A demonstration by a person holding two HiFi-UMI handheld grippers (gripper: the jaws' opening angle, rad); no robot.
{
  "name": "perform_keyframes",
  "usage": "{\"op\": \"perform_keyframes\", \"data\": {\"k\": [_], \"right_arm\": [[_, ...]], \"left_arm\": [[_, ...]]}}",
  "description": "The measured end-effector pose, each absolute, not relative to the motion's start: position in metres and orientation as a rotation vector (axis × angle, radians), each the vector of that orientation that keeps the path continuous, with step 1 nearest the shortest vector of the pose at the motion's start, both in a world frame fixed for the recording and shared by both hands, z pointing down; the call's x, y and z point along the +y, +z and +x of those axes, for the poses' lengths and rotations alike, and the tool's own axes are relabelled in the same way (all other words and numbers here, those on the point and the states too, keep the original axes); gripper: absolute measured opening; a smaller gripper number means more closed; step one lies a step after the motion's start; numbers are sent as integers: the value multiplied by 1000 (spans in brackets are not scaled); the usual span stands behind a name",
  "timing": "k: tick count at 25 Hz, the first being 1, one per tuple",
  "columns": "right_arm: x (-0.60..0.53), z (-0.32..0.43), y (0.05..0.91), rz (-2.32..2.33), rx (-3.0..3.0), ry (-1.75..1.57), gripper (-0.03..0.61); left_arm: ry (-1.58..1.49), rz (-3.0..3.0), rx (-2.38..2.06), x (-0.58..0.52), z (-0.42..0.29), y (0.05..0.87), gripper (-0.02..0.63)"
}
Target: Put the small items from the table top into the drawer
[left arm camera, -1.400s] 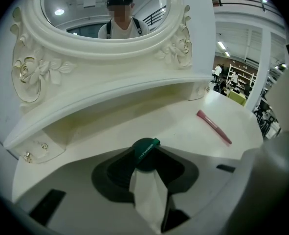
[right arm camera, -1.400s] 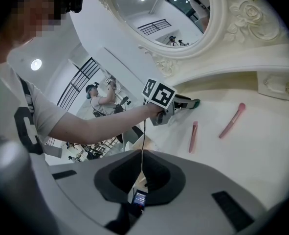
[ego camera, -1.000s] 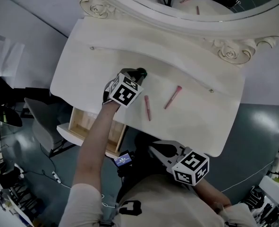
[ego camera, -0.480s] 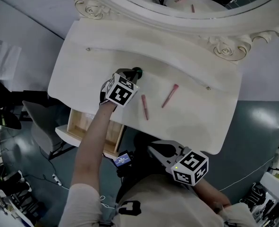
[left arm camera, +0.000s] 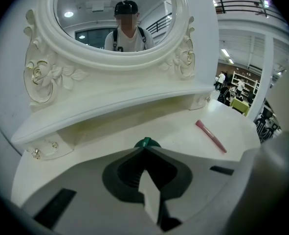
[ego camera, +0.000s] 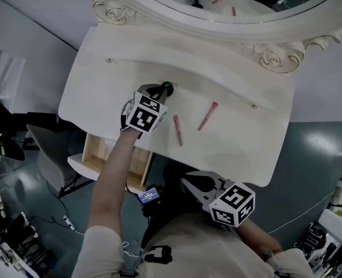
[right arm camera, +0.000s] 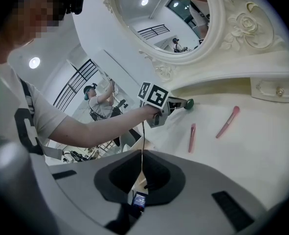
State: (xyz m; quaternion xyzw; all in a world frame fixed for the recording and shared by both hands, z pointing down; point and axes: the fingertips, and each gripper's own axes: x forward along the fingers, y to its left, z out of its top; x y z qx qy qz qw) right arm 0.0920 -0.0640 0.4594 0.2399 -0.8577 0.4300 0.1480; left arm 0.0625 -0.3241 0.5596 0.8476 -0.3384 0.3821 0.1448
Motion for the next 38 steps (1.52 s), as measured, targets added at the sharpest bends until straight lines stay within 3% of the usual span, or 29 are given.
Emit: {"op": "perform_keyframes", "data": {"k": [38], "right_arm": [[-4,42,413,710,-2522,1021,28]], "left_arm": [[1019,2515,-1087,-251,-8,481,57]]}}
